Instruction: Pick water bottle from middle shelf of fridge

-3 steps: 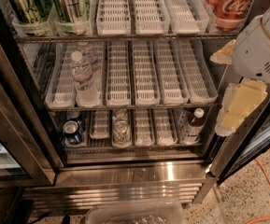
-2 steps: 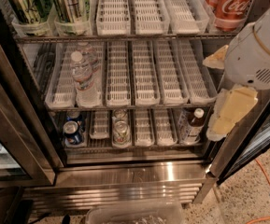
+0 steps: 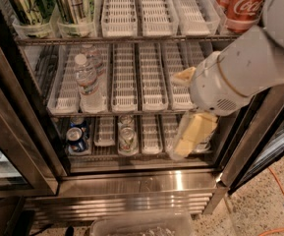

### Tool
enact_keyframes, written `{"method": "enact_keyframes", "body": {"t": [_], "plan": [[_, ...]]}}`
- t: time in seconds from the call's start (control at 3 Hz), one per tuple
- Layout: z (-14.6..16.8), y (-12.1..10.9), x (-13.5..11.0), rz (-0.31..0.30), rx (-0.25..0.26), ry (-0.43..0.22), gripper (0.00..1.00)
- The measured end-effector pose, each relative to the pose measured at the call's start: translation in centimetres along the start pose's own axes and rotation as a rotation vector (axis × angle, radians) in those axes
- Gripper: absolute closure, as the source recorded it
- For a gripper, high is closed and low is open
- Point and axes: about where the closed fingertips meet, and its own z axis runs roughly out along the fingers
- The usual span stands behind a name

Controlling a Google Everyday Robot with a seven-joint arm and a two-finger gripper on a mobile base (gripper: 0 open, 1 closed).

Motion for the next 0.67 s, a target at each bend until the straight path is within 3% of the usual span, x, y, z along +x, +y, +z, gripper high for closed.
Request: {"method": "enact_keyframes", "body": {"t": [0.33,0.67], "plan": [[3.13,1.01,-3.27,-0.039,-0.03,-0.096,0.0],[3.14,1.01,-3.27,-0.039,-0.03,-0.096,0.0]]}}
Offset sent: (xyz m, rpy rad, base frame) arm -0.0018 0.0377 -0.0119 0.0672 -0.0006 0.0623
